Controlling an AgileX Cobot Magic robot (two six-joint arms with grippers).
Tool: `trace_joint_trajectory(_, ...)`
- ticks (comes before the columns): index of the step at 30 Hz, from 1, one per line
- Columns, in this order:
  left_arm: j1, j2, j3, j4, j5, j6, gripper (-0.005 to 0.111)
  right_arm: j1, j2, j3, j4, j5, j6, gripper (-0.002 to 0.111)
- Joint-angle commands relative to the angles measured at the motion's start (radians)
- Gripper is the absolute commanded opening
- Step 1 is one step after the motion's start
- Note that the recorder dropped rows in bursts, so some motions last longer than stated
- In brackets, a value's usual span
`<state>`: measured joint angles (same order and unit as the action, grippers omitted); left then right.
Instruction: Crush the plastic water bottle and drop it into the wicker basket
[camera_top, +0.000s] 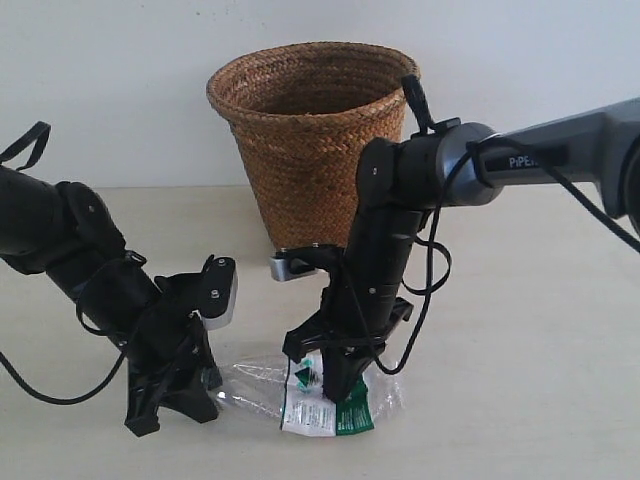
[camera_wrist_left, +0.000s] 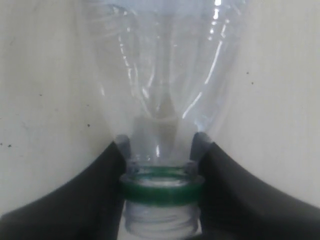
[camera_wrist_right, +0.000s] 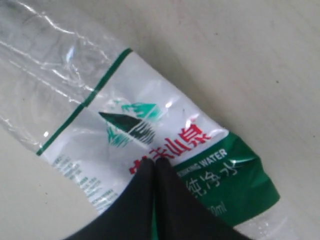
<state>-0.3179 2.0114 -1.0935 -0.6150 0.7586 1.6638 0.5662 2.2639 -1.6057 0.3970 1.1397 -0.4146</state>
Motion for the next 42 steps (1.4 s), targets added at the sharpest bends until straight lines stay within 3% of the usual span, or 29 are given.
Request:
trace_joint_trajectory(1, -0.006, 0.019, 0.0, 0.01, -0.007, -0.01, 0.004, 0.001, 0.096, 0.028, -0.062, -0.045, 0.02, 0.0)
trace_joint_trajectory(8, -0.006, 0.019, 0.0, 0.006, -0.003, -0.01, 0.004, 0.001, 0.075, -0.058, -0.029, 0.049, 0.093, 0.0)
trace_joint_trajectory(21, -0.006, 0.019, 0.0, 0.006, -0.008, -0.01, 0.004, 0.001, -0.229, -0.088, -0.021, 0.081, 0.003, 0.0)
trace_joint_trajectory(29, -0.006, -0.018, 0.0, 0.006, 0.007, -0.01, 0.004, -0.151, -0.463, 0.145, -0.074, 0.062, 0.001, 0.0)
trace_joint_trajectory(36, -0.006, -0.19, -0.001, 0.006, 0.076, 0.004, 0.004, -0.354, -0.659, 0.45, -0.074, -0.253, -0.012, 0.0)
trace_joint_trajectory(42, -0.006, -0.32, -0.053, 0.002, 0.146, -0.015, 0.004, -0.453, -0.695, 0.623, -0.072, -0.395, -0.019, 0.0)
